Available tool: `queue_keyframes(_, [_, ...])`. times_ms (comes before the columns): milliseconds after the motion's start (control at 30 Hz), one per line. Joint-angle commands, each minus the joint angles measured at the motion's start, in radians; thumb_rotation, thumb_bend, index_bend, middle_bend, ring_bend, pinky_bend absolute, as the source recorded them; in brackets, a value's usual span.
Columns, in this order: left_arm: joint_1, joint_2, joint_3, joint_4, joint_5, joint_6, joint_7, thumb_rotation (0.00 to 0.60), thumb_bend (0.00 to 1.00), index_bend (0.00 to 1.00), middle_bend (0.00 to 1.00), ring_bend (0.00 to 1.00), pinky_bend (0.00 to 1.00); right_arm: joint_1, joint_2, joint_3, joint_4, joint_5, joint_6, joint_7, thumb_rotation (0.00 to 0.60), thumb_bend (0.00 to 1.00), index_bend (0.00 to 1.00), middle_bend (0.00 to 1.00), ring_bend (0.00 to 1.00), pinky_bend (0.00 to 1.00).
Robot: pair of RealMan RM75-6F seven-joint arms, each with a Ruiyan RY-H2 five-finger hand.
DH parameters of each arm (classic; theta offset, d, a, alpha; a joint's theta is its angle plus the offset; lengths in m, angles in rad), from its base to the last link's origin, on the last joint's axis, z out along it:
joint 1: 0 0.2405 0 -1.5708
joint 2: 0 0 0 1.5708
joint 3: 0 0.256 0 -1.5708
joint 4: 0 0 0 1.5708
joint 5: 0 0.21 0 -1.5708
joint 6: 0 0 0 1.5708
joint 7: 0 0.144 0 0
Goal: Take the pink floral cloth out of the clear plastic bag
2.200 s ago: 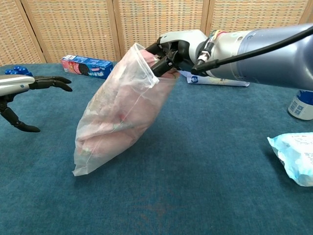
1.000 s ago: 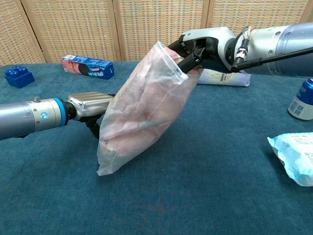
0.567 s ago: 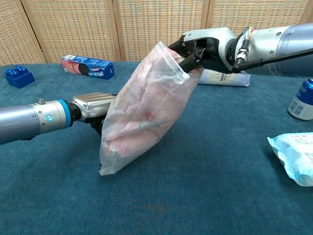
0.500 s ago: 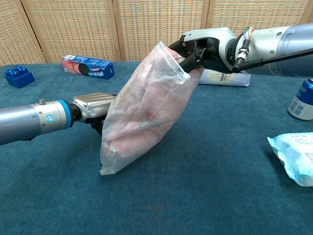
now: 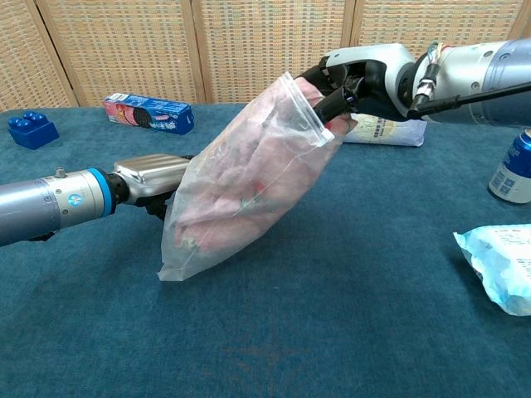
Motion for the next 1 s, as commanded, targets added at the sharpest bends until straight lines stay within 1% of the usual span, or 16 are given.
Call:
queue_keyframes(33, [0.012, 0.014, 0.002, -0.003, -0.002, 0.017, -0.003, 0.600, 0.71, 0.73, 0.00, 0.00, 0.00, -0.009, 0.011, 0.002, 0.003, -0.004, 0.002, 0.008, 0.600, 0.94, 0.78, 0.00, 0.00, 0.00])
queue_keyframes(167, [0.036, 0.066, 0.008, -0.015, -0.006, 0.040, -0.005, 0.600, 0.71, 0.74, 0.00, 0.00, 0.00, -0.035, 0.045, 0.012, 0.008, -0.012, 0.008, 0.030, 0.600, 0.95, 0.78, 0.00, 0.00, 0.00])
queue_keyframes(300, [0.099, 0.189, 0.014, -0.010, -0.036, 0.082, -0.033, 0.600, 0.71, 0.74, 0.00, 0.00, 0.00, -0.085, 0.115, 0.027, 0.034, -0.016, 0.015, 0.072, 0.600, 0.95, 0.78, 0.00, 0.00, 0.00])
queue_keyframes(333, [0.105, 0.207, 0.018, -0.013, -0.035, 0.086, -0.043, 0.600, 0.71, 0.74, 0.00, 0.00, 0.00, -0.091, 0.125, 0.029, 0.036, -0.021, 0.008, 0.081, 0.600, 0.95, 0.78, 0.00, 0.00, 0.00])
queue_keyframes(467, [0.147, 0.270, 0.024, 0.037, -0.056, 0.094, -0.081, 0.600, 0.71, 0.74, 0.00, 0.00, 0.00, -0.125, 0.163, 0.035, 0.063, -0.035, -0.006, 0.120, 0.600, 0.94, 0.78, 0.00, 0.00, 0.00])
queue_keyframes(667, [0.207, 0.330, 0.023, 0.163, -0.094, 0.091, -0.155, 0.600, 0.71, 0.74, 0.00, 0.00, 0.00, -0.165, 0.205, 0.034, 0.102, -0.051, -0.021, 0.156, 0.600, 0.95, 0.78, 0.00, 0.00, 0.00])
queue_keyframes(833, [0.241, 0.354, 0.016, 0.235, -0.112, 0.093, -0.211, 0.600, 0.71, 0.74, 0.00, 0.00, 0.00, -0.187, 0.219, 0.027, 0.119, -0.068, -0.029, 0.173, 0.600, 0.95, 0.78, 0.00, 0.00, 0.00])
queue_keyframes(933, [0.257, 0.366, 0.022, 0.253, -0.107, 0.089, -0.240, 0.600, 0.71, 0.74, 0.00, 0.00, 0.00, -0.202, 0.225, 0.027, 0.117, -0.092, -0.030, 0.190, 0.600, 0.95, 0.78, 0.00, 0.00, 0.00])
queue_keyframes(967, [0.262, 0.376, 0.027, 0.247, -0.105, 0.077, -0.245, 0.600, 0.69, 0.68, 0.00, 0.00, 0.00, -0.210, 0.227, 0.027, 0.112, -0.108, -0.025, 0.197, 0.600, 0.95, 0.77, 0.00, 0.00, 0.00])
queue_keyframes(1000, [0.264, 0.382, 0.029, 0.241, -0.105, 0.070, -0.246, 0.600, 0.64, 0.56, 0.00, 0.00, 0.00, -0.214, 0.228, 0.026, 0.109, -0.119, -0.021, 0.200, 0.600, 0.93, 0.72, 0.00, 0.00, 0.00])
